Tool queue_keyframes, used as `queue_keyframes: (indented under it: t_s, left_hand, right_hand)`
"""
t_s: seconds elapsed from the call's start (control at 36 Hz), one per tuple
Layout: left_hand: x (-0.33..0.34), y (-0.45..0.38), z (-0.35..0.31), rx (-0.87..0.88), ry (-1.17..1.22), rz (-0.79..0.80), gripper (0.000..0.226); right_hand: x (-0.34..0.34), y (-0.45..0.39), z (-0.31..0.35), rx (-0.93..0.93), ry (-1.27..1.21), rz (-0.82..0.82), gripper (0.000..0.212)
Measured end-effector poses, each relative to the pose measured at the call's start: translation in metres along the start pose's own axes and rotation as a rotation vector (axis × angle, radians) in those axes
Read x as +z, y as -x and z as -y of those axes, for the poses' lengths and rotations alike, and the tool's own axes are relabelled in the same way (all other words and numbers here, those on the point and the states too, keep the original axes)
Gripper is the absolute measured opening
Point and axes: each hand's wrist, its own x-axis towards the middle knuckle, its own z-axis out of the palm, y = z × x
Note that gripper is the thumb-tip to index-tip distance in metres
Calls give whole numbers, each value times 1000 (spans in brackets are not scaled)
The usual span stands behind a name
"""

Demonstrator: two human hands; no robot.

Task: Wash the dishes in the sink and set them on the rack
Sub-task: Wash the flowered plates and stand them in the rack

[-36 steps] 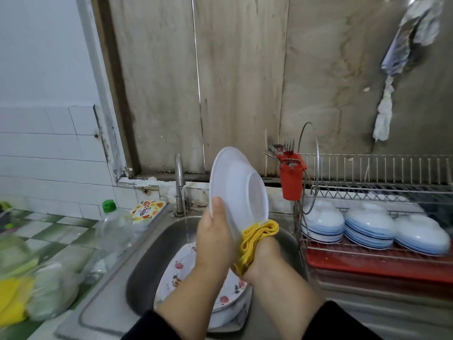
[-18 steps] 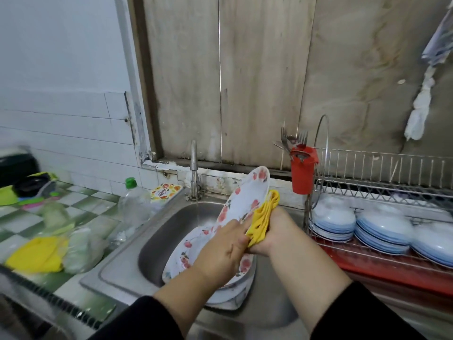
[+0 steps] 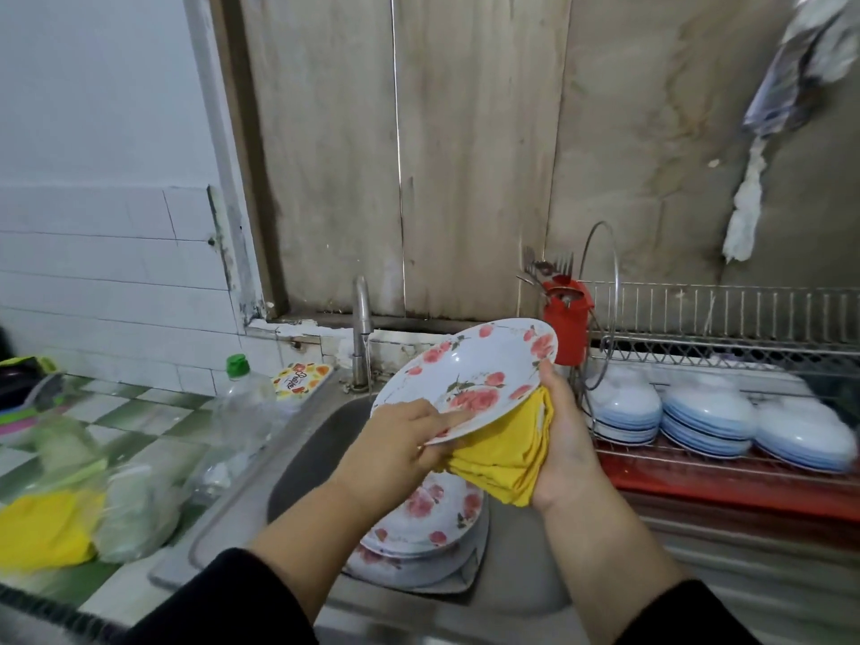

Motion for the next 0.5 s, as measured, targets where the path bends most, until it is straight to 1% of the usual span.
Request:
queue_keyframes:
  t_s: [0.03,0.06,0.11,0.14,0.17,0.19,0.22,0.25,0.28,0.31,0.33,0.36,0.44,0.5]
  left_hand:
    - [4,5,0,-40,-17,-118,42]
    - [6,10,-5,-127,-23,-234,38]
    - [5,21,-24,-450,54,-425,39]
    - [8,27,-28,-639,158,-493,44]
    - [9,30,-31,-836,336,-489,50]
    - [8,32,-33,-1023,596,-406,57]
    - [7,30,-36,-1145,901,-300,63]
    - [5,28,-38,-1230,1153,-181,64]
    - [1,24,-41,-1283,1316,-90,57]
    - [-3,20,-44,-1316,1393,-44,50]
    - [-4,17,-44,-1326,1421,-31,44]
    - [-5,13,-43,-1324,1442,-33,43]
    - [-6,6,-38,-1280,1475,-145,47]
    - [-8,4,-36,-1263,1571,-190,42]
  right_hand:
    - [1,0,-3,-17,-6,-16,65]
    - [2,-1,-6,-36,-13,-25,64]
    - [6,1,-11,-82,-35,-48,58]
    - [9,3,-13,-102,-45,-59,56]
    - [11,3,-15,-125,-54,-62,54]
    - [13,4,-17,-142,-57,-66,54]
    - [13,4,-18,-155,-58,-65,55]
    - [15,4,-21,-166,-56,-66,57]
    - [18,5,-24,-175,-50,-66,58]
    - [22,6,-27,-181,-39,-70,58]
    - [25,7,-30,-184,-24,-66,57]
    - [28,8,-33,-187,-8,-63,55]
    - [36,9,-39,-204,31,-88,55]
    - [42,10,-40,-231,33,-104,57]
